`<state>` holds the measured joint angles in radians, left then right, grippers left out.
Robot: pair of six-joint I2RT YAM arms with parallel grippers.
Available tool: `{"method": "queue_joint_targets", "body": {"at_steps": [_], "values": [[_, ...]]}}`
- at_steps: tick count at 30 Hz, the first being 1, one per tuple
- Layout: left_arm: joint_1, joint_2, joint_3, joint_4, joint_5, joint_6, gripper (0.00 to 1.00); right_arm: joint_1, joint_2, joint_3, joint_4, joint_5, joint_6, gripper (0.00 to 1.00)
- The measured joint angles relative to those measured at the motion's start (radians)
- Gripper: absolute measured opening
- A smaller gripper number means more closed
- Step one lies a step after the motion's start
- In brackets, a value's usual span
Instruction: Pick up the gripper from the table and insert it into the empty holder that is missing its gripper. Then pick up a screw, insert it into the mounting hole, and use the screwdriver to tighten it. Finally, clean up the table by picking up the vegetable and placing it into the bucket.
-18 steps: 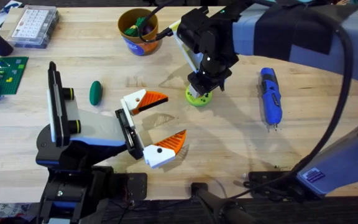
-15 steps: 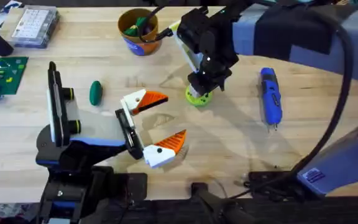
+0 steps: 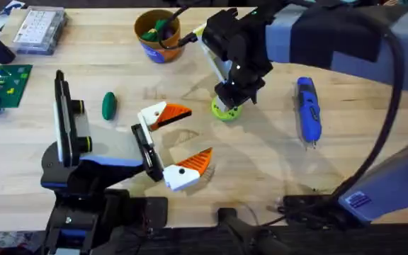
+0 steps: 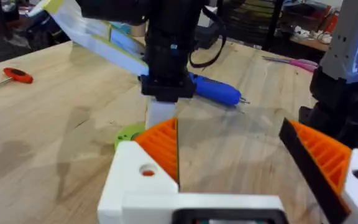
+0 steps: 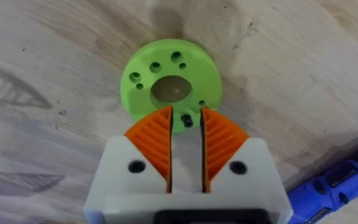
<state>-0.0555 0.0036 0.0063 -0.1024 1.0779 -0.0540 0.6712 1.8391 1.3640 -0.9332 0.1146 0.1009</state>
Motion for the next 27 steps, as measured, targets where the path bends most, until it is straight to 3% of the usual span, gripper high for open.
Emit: {"method": "queue_joint_targets", "body": {"at_steps": [17,27], "values": [[0.0,0.0,0.0,0.0,0.0,0.0,0.986,0.0,-0.031,-0.002,-0.025,-0.003,0.0,0.251],[0.0,0.0,0.0,0.0,0.0,0.0,0.986,0.0,-0.031,-0.071,0.032,-0.003,0.002,0.251]]}}
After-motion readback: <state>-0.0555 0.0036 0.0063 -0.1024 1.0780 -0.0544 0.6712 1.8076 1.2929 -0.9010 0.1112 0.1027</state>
